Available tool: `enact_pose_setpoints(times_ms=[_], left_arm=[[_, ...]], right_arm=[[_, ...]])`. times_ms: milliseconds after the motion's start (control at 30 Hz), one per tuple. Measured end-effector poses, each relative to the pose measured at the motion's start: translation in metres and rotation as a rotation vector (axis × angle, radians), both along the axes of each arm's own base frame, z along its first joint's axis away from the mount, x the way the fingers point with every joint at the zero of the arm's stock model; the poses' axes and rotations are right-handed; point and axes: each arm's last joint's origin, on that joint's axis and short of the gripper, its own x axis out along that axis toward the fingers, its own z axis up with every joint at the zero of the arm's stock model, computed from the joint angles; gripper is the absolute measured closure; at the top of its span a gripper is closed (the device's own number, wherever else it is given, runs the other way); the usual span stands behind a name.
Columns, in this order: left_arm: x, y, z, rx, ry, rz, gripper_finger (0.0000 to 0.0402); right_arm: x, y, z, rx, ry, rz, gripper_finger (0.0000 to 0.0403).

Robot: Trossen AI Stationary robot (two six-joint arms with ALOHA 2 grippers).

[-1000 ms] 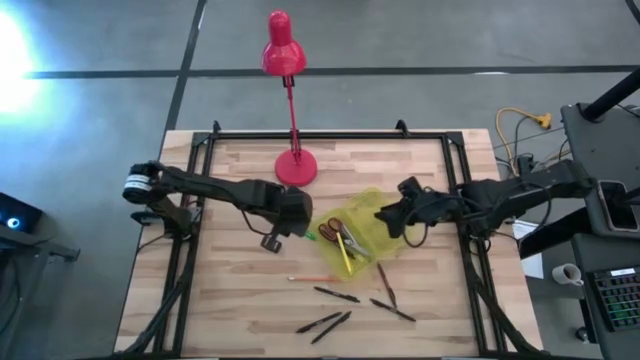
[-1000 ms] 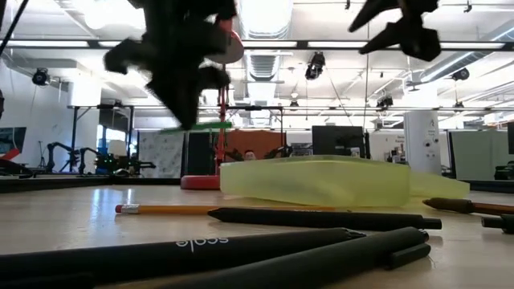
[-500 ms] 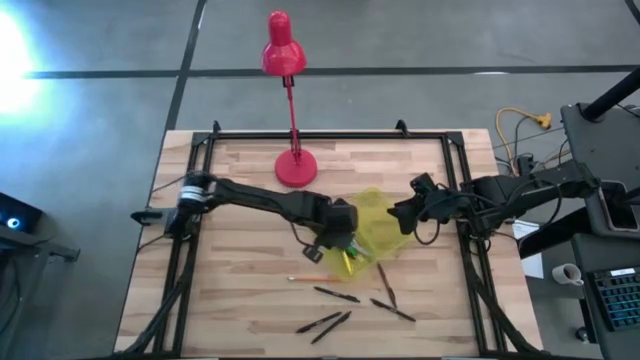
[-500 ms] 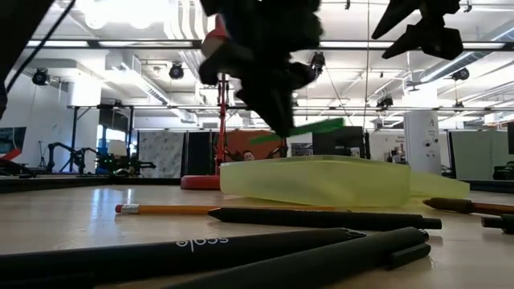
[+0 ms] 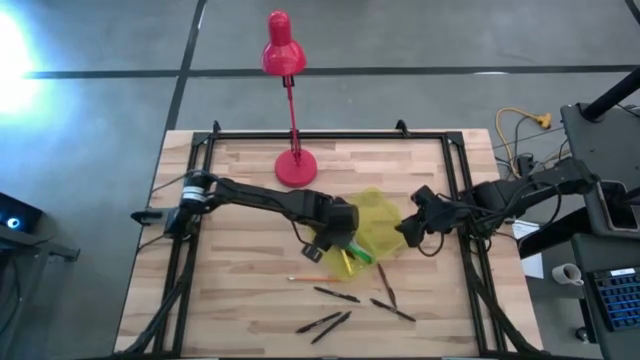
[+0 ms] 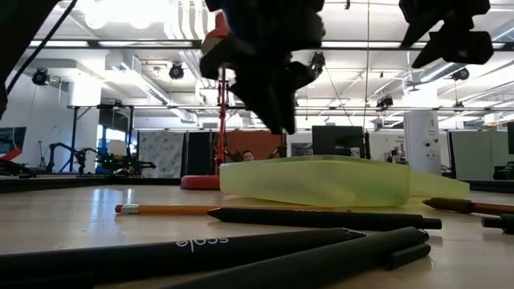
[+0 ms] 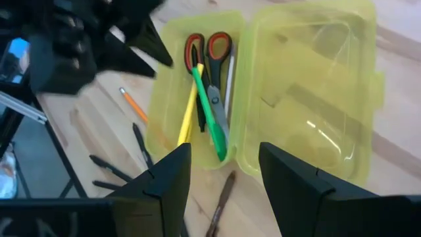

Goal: Pick & place school supplies into a supply box
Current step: Put the brown pen into the yellow supply box

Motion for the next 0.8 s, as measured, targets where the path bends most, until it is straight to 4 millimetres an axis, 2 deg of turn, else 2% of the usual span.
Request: enact_pose_setpoints(times_ms=[167,267,433,600,800], left_arm=[[-0.018,0.001,0.009,-0.025,0.081,0.083,0.0257],[-0.034,0.000,0.021,-0.047,0.042,0.109,0.0256],[-0.074,0.003,0.033,-0.106,-0.053,0.200,0.0256],[-0.118,0.005,0.023,-0.177,-0.178,0.276,0.0256],[-0.165,0.008,0.008,-0.221,-0.304,0.287,0.0256]], right_arm=[[-0.002,0.004,-0.008,0.025,0.023,-0.012,0.0232],[-0.005,0.011,-0.013,0.044,0.038,0.010,0.0232],[-0.012,0.026,-0.015,0.072,0.046,0.066,0.0232],[-0.013,0.038,-0.016,0.163,0.010,0.044,0.0232],[0.001,0.055,-0.023,0.285,-0.183,0.057,0.0232]])
